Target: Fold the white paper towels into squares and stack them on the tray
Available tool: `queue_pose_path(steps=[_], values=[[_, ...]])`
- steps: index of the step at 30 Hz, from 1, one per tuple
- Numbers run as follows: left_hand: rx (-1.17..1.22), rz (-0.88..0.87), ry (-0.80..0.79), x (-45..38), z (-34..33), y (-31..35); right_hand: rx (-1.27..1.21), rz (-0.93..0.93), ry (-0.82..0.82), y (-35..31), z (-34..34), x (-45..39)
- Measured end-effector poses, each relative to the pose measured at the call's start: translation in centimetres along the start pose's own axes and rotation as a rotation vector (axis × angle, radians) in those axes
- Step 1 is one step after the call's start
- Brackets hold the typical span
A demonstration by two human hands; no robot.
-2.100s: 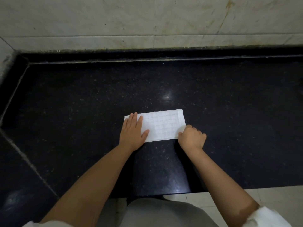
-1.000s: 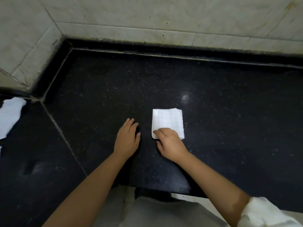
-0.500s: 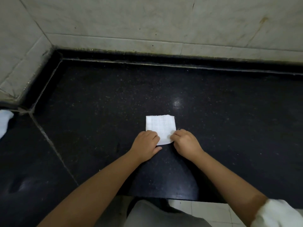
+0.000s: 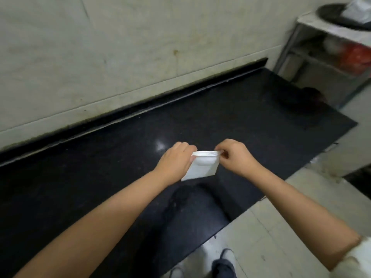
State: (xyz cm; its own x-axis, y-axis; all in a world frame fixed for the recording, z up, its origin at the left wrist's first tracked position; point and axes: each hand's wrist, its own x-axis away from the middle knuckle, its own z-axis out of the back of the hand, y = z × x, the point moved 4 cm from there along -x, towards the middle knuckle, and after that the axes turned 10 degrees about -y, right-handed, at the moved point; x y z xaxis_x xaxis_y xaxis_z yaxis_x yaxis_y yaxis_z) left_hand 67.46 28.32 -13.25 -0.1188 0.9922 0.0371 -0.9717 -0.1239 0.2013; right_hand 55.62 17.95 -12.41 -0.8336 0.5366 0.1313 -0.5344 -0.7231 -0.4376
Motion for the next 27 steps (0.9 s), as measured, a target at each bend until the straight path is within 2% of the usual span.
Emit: queue_pose_path(steps=[2,5,13,17,22,27], values=[[0.025,-0.069,-0.097,-3.3,0.9,3.4,0.014,-0.08,0.032,3.4,2.7,2.1],[-0.007,-0.184,-0.149,-8.3,1.7,9.5,0.087,-0.166,0.057,8.9,6.8,5.2],[-0.145,-0.352,-0.117,-23.5,2.8,28.2,0.397,-0.276,0.109,25.6,20.2,12.1],[-0.221,-0.361,-0.084,-30.0,4.2,36.3,0.423,-0.307,0.093,33.0,27.1,14.0],[-0.202,-0.348,-0.033,-38.1,7.1,42.8,0.386,-0.331,0.164,40.6,35.2,13.6],[-0.147,-0.301,0.032,-47.7,9.8,45.1,0.355,-0.281,0.195,47.7,42.3,9.4]])
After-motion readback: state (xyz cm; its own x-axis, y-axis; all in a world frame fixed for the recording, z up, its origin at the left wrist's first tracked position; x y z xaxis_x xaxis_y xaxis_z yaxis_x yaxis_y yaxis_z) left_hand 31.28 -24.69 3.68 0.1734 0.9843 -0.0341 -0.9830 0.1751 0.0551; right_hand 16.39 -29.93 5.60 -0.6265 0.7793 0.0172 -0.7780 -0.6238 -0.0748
